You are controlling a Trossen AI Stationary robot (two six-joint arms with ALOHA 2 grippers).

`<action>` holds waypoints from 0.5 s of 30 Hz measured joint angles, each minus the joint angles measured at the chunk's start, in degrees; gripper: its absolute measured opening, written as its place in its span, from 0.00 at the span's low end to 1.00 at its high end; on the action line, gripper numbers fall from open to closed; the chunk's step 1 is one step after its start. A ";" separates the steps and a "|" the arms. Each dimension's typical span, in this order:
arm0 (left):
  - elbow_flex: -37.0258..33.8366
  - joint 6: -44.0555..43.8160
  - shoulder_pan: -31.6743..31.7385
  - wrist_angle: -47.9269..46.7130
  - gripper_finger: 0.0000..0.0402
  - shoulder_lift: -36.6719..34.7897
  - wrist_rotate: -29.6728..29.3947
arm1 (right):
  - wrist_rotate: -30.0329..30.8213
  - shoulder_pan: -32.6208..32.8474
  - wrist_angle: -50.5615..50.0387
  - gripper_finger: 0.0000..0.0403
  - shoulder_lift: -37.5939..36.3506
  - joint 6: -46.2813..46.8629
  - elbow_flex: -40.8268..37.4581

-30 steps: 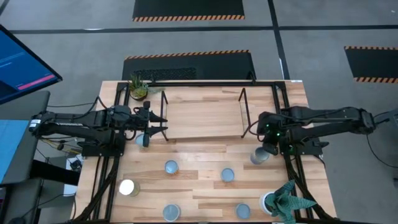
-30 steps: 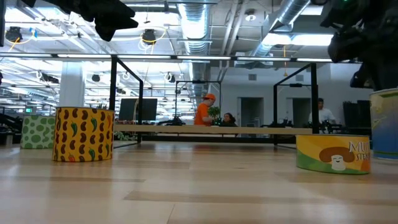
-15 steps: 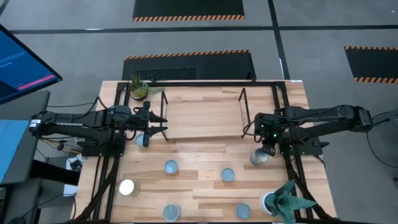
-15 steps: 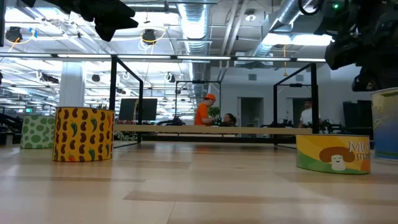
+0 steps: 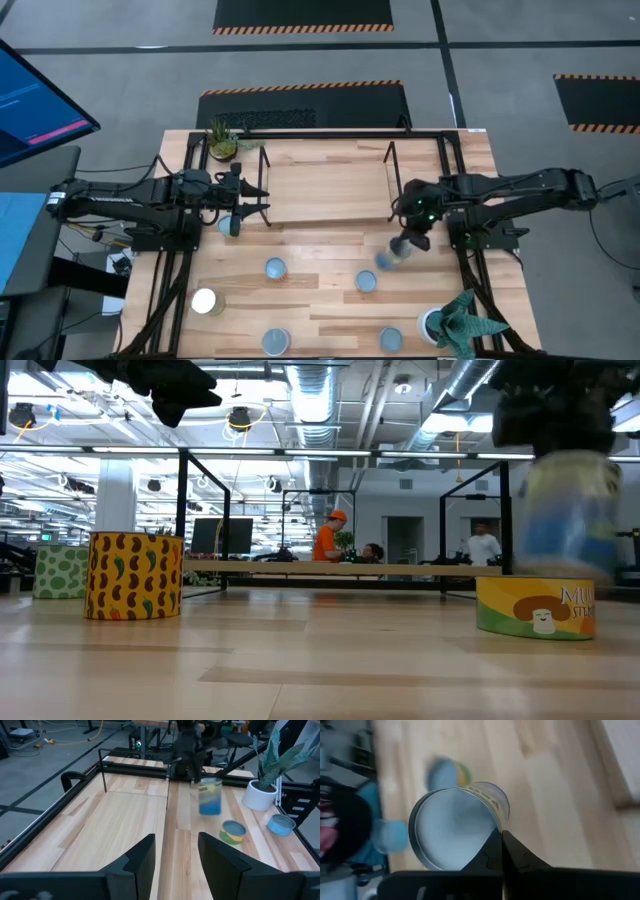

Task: Pick and place cans onto a shelf
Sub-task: Put the canned peas on the shelf

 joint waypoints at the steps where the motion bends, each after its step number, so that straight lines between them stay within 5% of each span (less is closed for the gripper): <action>1: 0.00 0.00 0.01 0.02 0.35 0.00 0.00 | -0.41 0.25 1.61 0.01 0.00 0.00 0.49; 15: -0.02 0.37 -0.01 -1.25 0.35 0.00 0.01 | 9.84 1.02 15.47 0.00 5.69 -18.31 17.45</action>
